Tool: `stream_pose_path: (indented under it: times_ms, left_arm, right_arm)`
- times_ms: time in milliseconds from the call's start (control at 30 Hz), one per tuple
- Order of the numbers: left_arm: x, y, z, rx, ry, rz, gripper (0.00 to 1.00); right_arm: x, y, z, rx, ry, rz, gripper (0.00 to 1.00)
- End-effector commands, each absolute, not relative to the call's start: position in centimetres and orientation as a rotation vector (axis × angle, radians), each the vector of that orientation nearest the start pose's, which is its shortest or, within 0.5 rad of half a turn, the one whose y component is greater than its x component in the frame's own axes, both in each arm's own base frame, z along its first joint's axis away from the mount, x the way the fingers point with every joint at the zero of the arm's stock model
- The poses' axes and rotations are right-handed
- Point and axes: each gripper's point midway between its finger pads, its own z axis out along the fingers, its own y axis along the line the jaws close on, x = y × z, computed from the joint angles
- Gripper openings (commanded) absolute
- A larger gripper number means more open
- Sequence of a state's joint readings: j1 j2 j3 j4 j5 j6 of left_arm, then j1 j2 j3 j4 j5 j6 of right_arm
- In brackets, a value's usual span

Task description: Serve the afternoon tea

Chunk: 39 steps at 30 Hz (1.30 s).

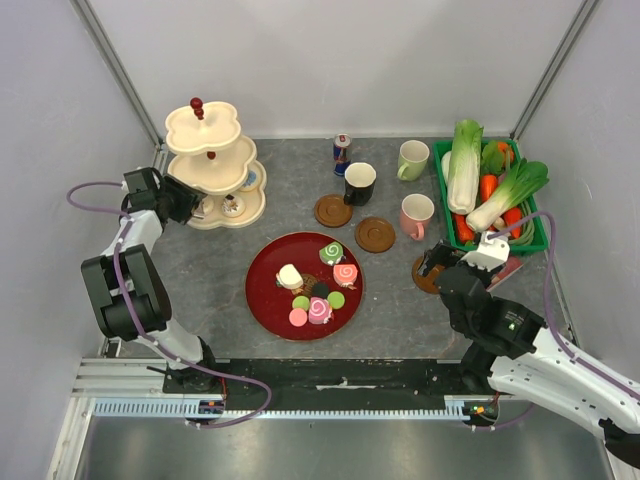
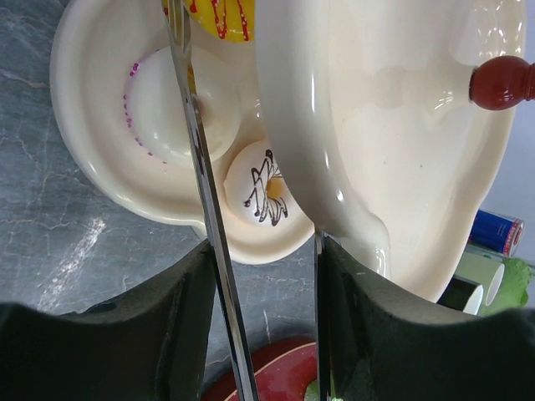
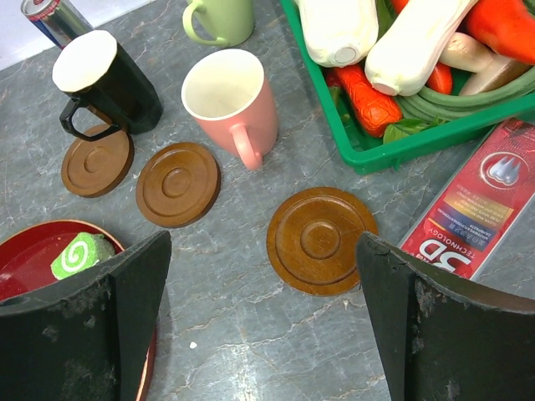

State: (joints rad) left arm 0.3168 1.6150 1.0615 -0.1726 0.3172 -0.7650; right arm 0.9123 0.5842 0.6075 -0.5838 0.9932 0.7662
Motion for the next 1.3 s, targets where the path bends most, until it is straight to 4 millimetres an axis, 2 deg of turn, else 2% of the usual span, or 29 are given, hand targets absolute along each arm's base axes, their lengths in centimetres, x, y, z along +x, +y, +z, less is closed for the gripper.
stream_pose_path:
  times_ms: [0, 300, 633, 767, 967, 1067, 1267]
  left_arm:
    - [45.0, 5.3, 14.7, -0.94, 2.004, -0.655, 0.57]
    - [45.0, 5.0, 13.8, -0.909, 2.046, -0.672, 0.62]
    - [44.4, 4.8, 14.3, -0.91, 2.065, -0.662, 0.64]
    - [43.6, 4.9, 15.3, -0.915, 2.047, -0.64, 0.63]
    - [41.4, 5.7, 16.5, -0.961, 2.034, -0.534, 0.62]
    - [39.7, 5.8, 16.4, -0.994, 2.045, -0.486, 0.62]
    - [36.4, 5.0, 17.7, -1.007, 2.038, -0.471, 0.61]
  right_arm:
    - [22.5, 7.0, 21.1, 0.454, 1.773, 0.099, 0.98]
    - [22.7, 7.3, 20.7, 0.443, 1.789, 0.081, 0.98]
    - [22.8, 7.4, 20.8, 0.443, 1.787, 0.092, 0.98]
    - [22.7, 7.4, 20.8, 0.443, 1.786, 0.099, 0.98]
    - [22.6, 7.4, 20.9, 0.448, 1.783, 0.117, 0.98]
    - [22.6, 7.5, 21.0, 0.453, 1.778, 0.13, 0.98]
    - [22.4, 7.6, 20.9, 0.447, 1.783, 0.154, 0.98]
